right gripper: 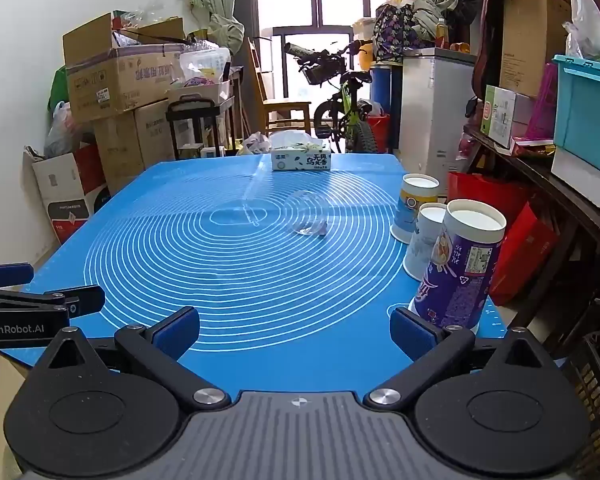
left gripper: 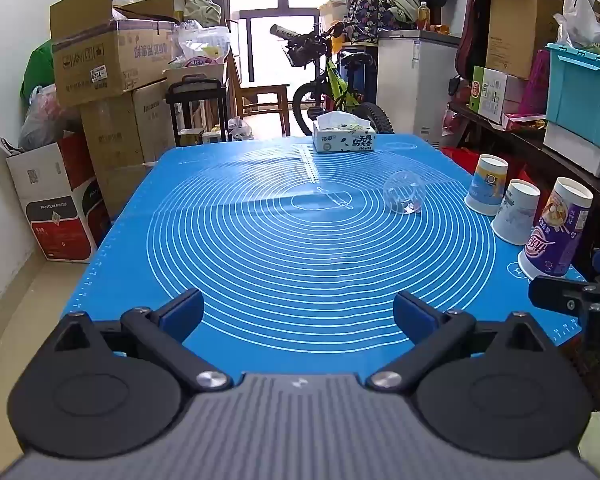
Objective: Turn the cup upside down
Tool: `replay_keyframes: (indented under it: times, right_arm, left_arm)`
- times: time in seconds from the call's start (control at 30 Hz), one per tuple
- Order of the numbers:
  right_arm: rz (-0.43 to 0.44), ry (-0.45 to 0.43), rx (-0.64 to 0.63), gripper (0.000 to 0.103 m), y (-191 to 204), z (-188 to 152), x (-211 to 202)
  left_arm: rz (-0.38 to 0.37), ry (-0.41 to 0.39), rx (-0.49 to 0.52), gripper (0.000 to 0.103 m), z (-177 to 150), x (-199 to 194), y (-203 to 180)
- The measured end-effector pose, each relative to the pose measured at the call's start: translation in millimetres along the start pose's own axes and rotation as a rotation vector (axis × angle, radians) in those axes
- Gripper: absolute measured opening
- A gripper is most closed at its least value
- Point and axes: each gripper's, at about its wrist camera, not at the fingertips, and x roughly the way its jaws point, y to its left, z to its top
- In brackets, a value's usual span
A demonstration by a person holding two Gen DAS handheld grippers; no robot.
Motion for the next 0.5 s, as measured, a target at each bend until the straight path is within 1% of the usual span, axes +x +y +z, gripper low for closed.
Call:
replay_keyframes:
  times: [0.5]
  right_arm:
    - [0.001, 0.000, 0.001, 0.103, -0.5, -0.6, -0.3]
  left_arm:
    - [0.002, 0.001, 0.005, 0.100, -0.2, -0.2, 0.2]
